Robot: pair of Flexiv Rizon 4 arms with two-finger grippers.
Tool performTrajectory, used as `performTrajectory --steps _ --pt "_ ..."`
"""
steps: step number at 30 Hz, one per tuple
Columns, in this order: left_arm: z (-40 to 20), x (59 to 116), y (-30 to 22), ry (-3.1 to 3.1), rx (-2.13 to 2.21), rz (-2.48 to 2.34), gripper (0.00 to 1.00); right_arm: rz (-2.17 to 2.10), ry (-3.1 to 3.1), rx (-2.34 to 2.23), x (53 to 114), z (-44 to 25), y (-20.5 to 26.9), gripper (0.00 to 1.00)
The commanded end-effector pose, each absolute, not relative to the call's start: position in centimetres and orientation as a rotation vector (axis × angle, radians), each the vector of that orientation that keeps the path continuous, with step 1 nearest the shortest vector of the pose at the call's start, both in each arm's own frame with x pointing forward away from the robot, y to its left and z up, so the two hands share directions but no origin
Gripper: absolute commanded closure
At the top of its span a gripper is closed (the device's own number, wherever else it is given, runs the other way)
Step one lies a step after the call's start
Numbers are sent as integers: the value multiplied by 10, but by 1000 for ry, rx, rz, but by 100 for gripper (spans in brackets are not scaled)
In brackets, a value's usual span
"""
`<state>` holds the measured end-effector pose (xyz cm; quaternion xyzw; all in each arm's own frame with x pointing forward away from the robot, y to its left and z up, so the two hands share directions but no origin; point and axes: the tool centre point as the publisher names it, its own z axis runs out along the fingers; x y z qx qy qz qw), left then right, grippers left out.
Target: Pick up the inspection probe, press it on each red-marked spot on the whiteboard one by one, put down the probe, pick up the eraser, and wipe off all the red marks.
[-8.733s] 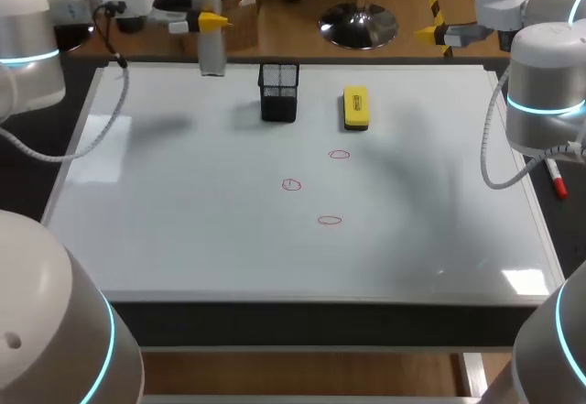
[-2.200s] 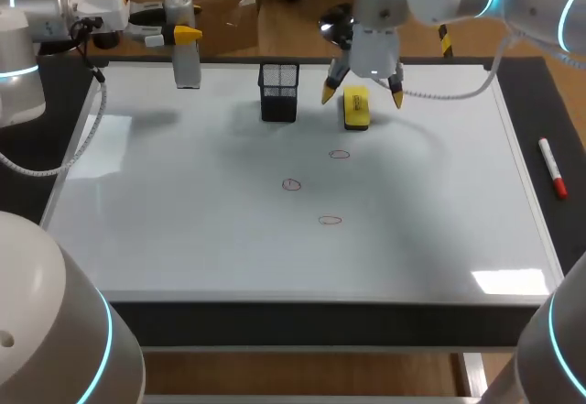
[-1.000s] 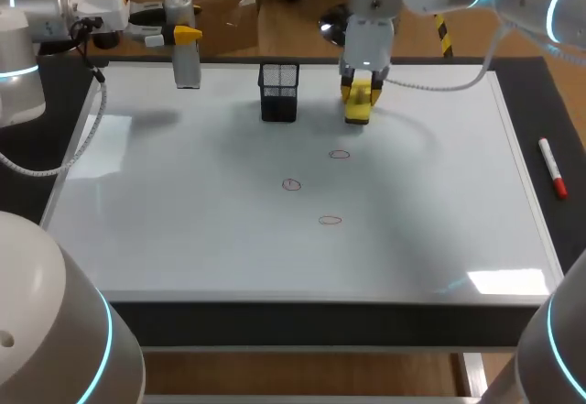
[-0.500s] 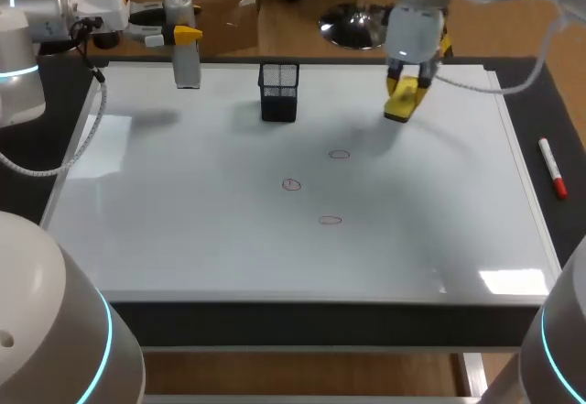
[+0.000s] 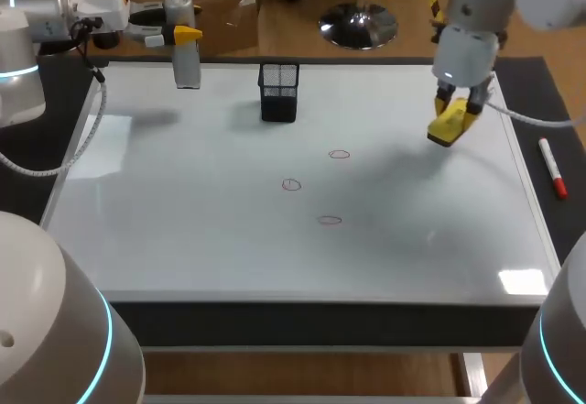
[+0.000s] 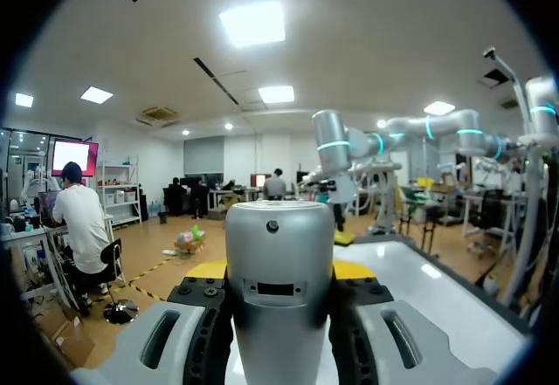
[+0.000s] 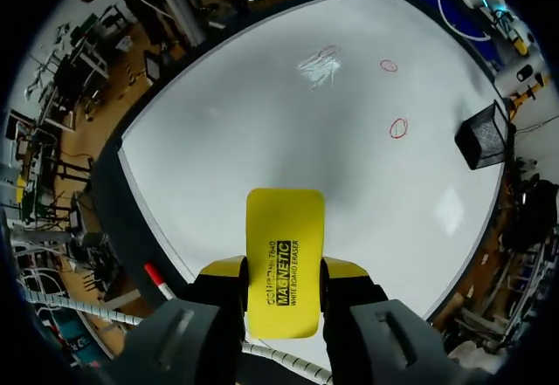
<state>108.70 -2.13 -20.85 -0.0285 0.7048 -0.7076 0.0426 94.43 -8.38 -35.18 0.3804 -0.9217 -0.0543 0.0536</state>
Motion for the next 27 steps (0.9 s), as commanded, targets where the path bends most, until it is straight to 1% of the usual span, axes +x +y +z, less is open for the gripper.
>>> performTrajectory --steps 1,27 --pt "-206 1085 -22 2157 -91 -2159 100 -181 -2881 1168 915 -351 -108 100" --pt "-206 1085 -22 2157 -91 -2159 100 -185 -2899 1168 909 -356 -109 100"
